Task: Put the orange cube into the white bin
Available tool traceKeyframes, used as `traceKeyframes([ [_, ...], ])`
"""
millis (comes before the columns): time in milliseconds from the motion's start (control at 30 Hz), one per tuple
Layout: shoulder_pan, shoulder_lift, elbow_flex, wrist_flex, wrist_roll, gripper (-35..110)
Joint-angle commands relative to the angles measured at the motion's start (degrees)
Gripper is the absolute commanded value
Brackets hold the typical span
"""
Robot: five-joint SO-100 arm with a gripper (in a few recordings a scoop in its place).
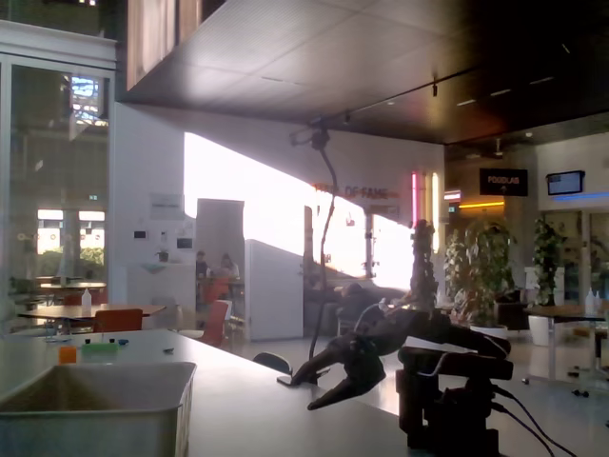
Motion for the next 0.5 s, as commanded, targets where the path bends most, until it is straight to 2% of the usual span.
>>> traceKeyframes([
  [0, -0.3, 0.2, -0.2, 1.9, 0.2, 21],
  [467, -0.3, 0.8, -0.2, 16.0, 0.2, 21],
])
